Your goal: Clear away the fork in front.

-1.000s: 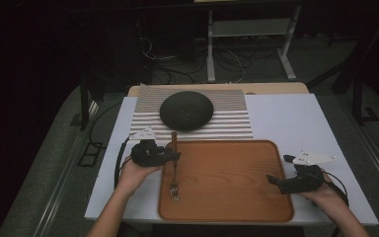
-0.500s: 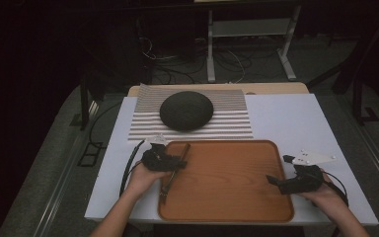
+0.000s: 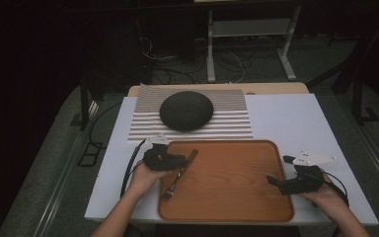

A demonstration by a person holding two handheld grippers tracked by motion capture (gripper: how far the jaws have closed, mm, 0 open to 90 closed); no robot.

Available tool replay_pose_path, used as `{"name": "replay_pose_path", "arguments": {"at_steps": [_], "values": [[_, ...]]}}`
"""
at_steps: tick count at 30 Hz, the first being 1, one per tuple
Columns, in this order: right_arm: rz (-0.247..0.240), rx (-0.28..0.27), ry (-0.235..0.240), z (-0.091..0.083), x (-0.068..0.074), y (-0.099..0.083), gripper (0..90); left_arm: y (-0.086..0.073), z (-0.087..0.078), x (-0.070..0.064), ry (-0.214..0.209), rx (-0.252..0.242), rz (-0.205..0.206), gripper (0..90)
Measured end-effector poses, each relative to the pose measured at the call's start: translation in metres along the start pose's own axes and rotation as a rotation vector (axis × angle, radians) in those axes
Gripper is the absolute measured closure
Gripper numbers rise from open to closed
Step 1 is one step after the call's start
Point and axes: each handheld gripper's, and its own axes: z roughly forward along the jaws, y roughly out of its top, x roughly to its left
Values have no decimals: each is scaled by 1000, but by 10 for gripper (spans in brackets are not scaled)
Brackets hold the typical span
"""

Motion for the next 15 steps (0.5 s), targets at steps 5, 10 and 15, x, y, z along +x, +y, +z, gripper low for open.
{"name": "replay_pose_path", "arguments": {"at_steps": [5,10,15], "values": [[-8,-2,4,-1,0,0,55,6,9,-13,-34,28,48,880],[-8,-5,4,0,-1,1,55,3,21,-16,-14,100,77,890],[-14,1,7,2,1,2,55,-1,17,-10,17,105,61,891]]}}
